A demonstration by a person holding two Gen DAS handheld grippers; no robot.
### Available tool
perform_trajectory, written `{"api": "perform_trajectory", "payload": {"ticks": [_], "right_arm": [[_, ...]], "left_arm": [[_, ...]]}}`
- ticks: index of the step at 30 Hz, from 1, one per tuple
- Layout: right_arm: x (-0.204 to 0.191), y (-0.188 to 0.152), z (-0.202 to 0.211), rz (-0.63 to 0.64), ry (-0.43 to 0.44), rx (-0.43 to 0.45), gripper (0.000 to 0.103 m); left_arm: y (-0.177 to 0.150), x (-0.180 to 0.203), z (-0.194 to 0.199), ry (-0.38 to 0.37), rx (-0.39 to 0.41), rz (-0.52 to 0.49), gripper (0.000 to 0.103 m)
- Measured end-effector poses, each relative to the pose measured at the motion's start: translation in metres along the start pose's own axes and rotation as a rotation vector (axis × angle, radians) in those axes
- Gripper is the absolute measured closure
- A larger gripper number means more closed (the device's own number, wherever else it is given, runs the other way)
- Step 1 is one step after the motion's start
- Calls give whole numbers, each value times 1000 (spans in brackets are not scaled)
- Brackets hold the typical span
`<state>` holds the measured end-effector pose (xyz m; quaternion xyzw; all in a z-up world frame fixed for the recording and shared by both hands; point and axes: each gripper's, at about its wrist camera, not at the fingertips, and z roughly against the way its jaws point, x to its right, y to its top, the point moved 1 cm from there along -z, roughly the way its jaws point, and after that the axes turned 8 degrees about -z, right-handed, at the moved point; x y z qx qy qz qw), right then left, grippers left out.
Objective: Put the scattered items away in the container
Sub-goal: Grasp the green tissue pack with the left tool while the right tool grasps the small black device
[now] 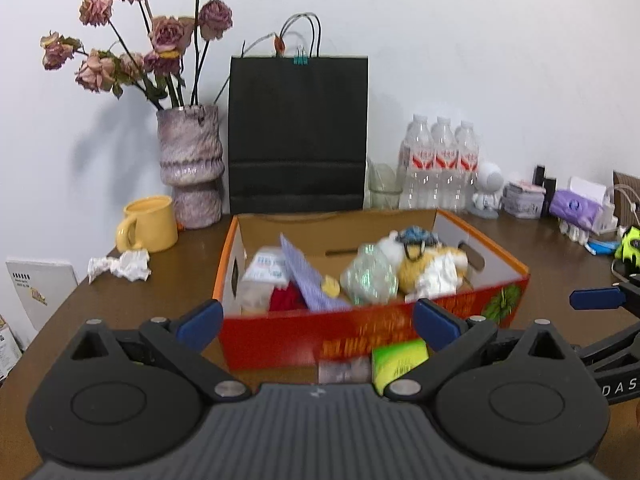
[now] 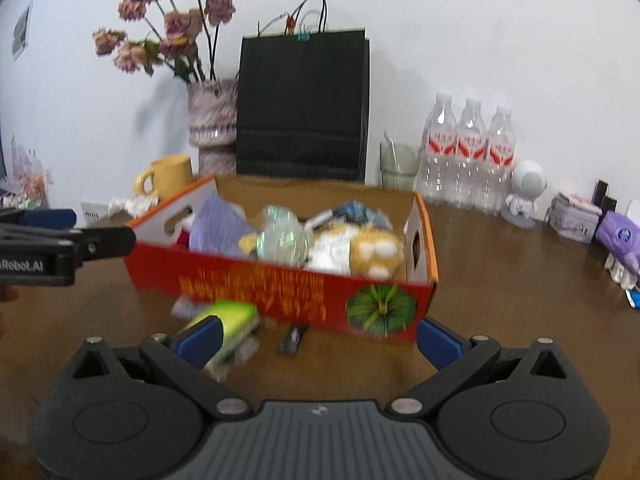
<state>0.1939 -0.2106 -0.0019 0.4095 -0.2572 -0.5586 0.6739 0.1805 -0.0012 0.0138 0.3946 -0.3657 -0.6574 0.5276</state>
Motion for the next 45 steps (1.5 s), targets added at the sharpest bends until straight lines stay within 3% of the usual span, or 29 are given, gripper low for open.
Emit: {"api": "perform_trajectory", "payload": {"ticks": [9, 13, 18, 23, 27, 30, 37, 45], "right_arm": [[7, -34, -7, 7, -7, -66, 1], [6, -35, -15, 20, -12, -68, 6], [6, -30, -34, 29, -4, -81, 22], [4, -24, -50, 3, 23, -82, 40], [-1, -18, -66, 4, 35, -86, 44], [-7, -13, -77, 7, 49, -90, 54], [-14, -11, -93, -1, 30, -116, 92], [-5, -15, -81, -50, 40, -102, 92]], "left_arm": [[-30, 5, -7, -24, -95, -22, 0], [-31, 14, -21, -71, -127, -13, 0], [-27, 35, -47, -139, -169, -23, 4], [-24, 40, -78, -183, -249, 49, 25], [-25, 31, -93, -215, -296, 141, 38], [-25, 25, -97, -240, -295, 184, 56], [-29, 16, -95, -271, -279, 228, 58], [-31, 13, -87, -279, -251, 245, 58]]}}
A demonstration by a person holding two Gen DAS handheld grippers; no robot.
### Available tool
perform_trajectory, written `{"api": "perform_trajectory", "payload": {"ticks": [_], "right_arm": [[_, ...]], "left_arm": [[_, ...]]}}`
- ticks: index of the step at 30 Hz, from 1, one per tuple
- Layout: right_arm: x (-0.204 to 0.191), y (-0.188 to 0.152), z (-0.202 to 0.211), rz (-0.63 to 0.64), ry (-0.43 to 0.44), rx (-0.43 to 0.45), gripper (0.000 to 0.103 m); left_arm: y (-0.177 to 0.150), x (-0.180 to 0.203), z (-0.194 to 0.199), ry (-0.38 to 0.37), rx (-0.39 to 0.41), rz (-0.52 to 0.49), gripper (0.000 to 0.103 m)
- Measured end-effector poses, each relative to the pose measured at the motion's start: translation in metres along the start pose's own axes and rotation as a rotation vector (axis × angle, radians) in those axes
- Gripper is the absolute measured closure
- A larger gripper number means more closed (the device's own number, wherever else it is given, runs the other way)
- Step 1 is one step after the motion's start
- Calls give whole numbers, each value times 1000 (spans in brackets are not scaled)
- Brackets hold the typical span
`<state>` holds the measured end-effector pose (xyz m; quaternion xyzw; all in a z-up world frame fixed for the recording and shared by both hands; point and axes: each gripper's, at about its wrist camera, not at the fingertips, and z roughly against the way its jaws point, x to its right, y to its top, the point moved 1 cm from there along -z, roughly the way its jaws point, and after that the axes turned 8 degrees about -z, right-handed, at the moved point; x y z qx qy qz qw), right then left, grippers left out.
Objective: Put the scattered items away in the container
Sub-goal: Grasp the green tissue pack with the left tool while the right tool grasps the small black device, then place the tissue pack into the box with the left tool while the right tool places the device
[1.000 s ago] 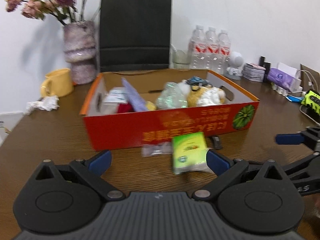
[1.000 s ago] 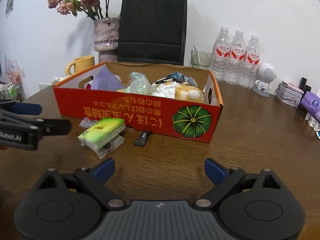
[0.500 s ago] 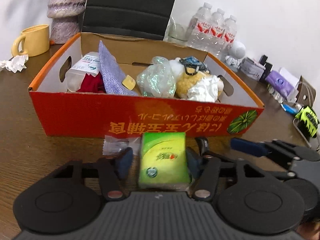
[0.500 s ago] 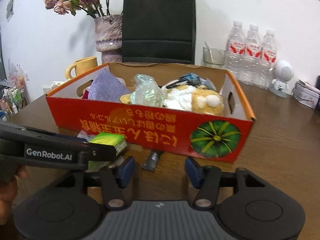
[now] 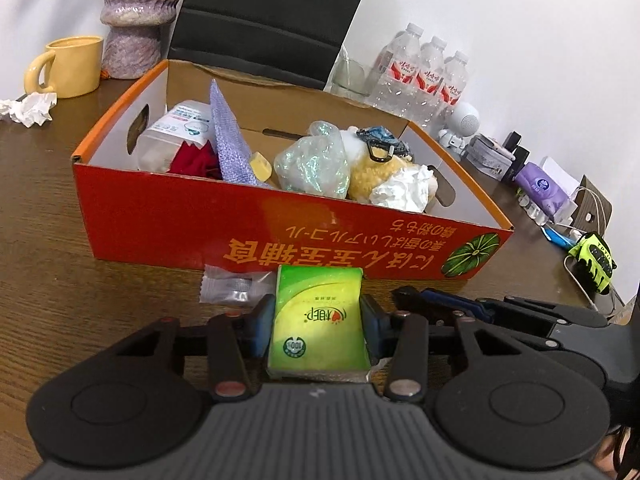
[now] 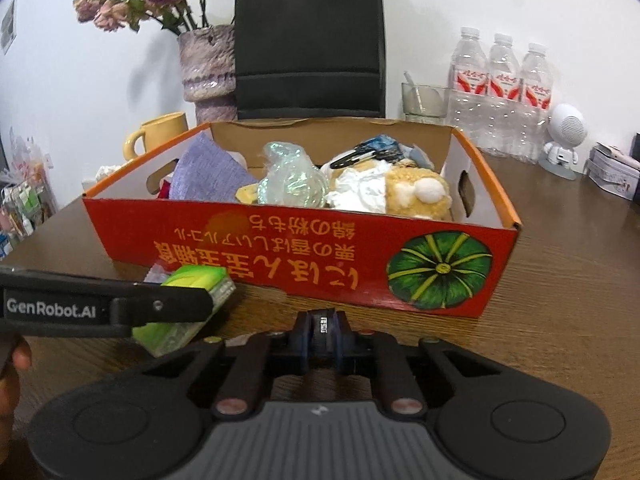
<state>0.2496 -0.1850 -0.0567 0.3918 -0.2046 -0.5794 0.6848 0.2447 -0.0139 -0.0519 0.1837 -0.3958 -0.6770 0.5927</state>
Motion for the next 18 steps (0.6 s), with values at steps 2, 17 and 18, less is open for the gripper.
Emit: {"api": "perform_trajectory", "payload": {"ticks": [2, 17, 18], "right_arm": [[2, 0, 5, -11, -1, 13, 92], [4, 9, 59, -57, 48, 155, 92], [3, 13, 62, -54, 54, 166, 92]], "left_arm": [[-1, 2, 4, 8, 16, -10, 58], [-1, 15, 54, 12, 153, -48, 58], [2, 16, 57, 12, 164, -54, 58]]}}
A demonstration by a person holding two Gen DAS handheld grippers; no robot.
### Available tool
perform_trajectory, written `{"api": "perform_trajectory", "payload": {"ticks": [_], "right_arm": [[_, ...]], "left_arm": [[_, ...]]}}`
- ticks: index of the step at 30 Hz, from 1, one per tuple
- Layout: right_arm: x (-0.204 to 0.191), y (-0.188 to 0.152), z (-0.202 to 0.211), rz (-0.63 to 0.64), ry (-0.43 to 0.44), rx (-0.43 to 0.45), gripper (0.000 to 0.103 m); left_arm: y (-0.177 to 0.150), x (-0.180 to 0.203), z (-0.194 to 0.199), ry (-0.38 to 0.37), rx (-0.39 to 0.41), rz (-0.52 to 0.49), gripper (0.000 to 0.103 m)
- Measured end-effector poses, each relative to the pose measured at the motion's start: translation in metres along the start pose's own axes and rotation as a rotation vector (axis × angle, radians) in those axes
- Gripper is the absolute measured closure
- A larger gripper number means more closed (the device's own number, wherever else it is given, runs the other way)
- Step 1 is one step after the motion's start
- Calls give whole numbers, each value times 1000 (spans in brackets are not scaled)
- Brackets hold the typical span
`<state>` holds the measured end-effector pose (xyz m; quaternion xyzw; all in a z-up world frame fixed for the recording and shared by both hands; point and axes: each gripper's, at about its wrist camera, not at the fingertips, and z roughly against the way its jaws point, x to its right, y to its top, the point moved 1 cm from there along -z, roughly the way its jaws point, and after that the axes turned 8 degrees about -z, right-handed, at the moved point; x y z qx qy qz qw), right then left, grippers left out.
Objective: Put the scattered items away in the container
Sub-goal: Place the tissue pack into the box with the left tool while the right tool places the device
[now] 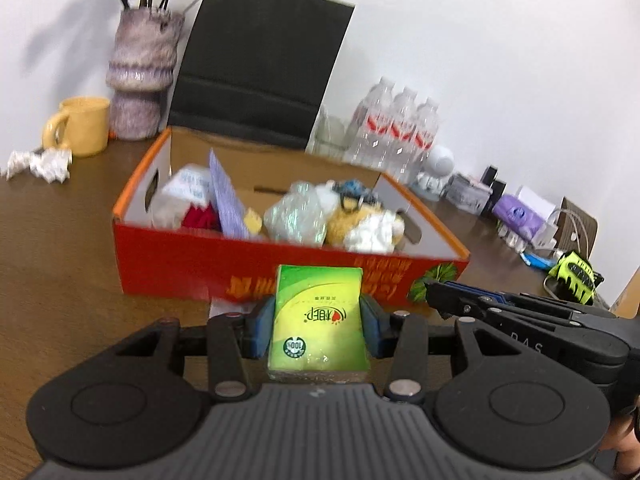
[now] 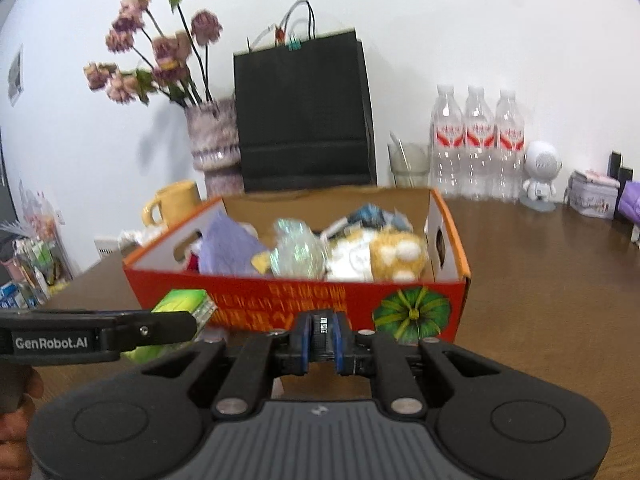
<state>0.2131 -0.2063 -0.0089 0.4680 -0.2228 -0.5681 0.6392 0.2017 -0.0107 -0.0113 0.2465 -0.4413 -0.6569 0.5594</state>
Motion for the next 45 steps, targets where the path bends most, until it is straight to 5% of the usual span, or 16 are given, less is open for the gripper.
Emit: {"api": "perform_trajectory", "payload": {"ticks": [8, 16, 26, 37, 40, 42, 45], "right_arm": [[-20, 51, -1, 63, 25, 88, 92], [-31, 89, -42, 24, 51, 92, 92], [-19, 80, -124, 4, 7, -53, 92], [-16, 66, -139, 30, -13, -108, 92], [-15, 68, -138, 26, -7, -111, 87], [-13, 69, -136, 20, 4, -120, 59], [-11, 73, -130, 22, -4, -98, 49]], "left_arm": [[52, -1, 6, 46, 98, -56, 58], [91, -21, -22, 118, 150, 7, 58], [80, -50, -94, 224, 12, 12, 58], [72, -52, -108, 230, -22, -30, 57], [72, -51, -108, 227, -22, -29, 55], [73, -51, -107, 226, -20, -21, 46], [75, -52, -100, 284, -1, -12, 22]]}}
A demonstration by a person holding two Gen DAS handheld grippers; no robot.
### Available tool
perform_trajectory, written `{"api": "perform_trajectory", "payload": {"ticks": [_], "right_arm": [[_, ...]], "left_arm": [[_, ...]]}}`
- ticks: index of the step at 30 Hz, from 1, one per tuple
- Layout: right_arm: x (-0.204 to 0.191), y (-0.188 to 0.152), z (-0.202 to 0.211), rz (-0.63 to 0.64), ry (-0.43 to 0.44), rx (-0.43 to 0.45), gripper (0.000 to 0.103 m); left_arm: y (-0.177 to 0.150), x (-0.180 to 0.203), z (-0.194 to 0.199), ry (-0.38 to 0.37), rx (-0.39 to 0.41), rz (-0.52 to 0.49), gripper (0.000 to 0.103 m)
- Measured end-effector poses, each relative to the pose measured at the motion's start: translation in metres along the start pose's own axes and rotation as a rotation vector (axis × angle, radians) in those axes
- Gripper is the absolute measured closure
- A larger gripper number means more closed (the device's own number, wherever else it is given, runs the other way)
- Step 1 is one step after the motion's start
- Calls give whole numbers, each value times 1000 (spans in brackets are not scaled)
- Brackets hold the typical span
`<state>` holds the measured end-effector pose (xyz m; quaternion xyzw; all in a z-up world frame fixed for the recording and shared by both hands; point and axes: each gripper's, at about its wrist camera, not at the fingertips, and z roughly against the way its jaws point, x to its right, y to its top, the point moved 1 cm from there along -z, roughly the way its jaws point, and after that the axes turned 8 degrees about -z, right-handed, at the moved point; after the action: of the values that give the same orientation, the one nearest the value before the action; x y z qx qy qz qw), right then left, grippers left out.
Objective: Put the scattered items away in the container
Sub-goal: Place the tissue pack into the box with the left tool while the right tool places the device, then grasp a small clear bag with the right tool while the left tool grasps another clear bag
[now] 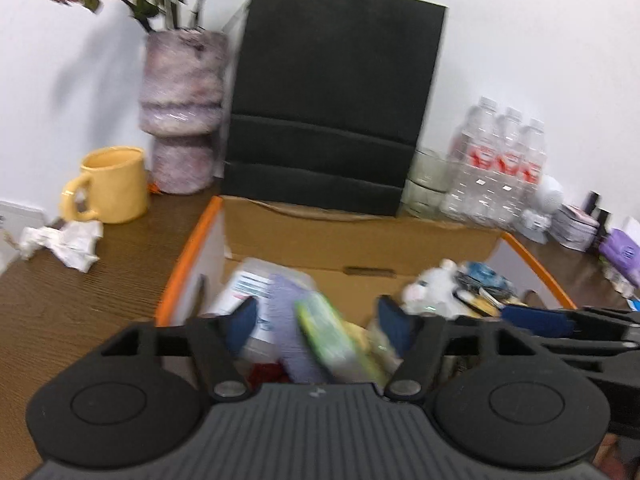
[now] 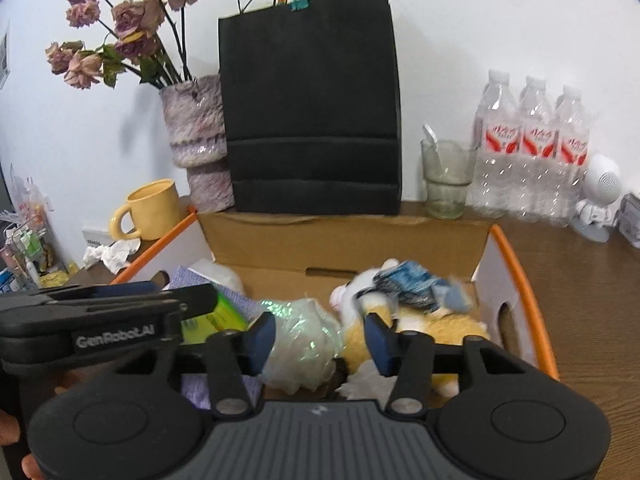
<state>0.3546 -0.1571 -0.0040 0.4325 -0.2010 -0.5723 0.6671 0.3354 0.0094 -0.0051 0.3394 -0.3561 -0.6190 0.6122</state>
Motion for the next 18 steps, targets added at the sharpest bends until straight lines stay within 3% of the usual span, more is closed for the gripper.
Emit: {"api": "perform_trajectory", "payload": {"ticks": [1, 3, 5, 8, 9, 18], "right_arm": [[2, 2, 2, -6, 3, 6, 45], [6, 5, 8, -18, 14, 17, 25], [8, 8, 14, -20, 15, 31, 16], [8, 12, 21, -15, 10, 44, 9], [8, 13, 23, -16, 11, 44, 2], [2, 12, 35, 8, 5, 60, 0]], "left_arm": [[1, -2, 2, 11, 9, 12, 15], [3, -8, 5, -7, 14, 34, 11], [5, -11, 8, -6, 14, 57, 1], [9, -11, 17, 19, 41, 49, 0], [9, -10, 20, 30, 47, 40, 0], [12, -8, 34, 55, 53, 28, 0]]}}
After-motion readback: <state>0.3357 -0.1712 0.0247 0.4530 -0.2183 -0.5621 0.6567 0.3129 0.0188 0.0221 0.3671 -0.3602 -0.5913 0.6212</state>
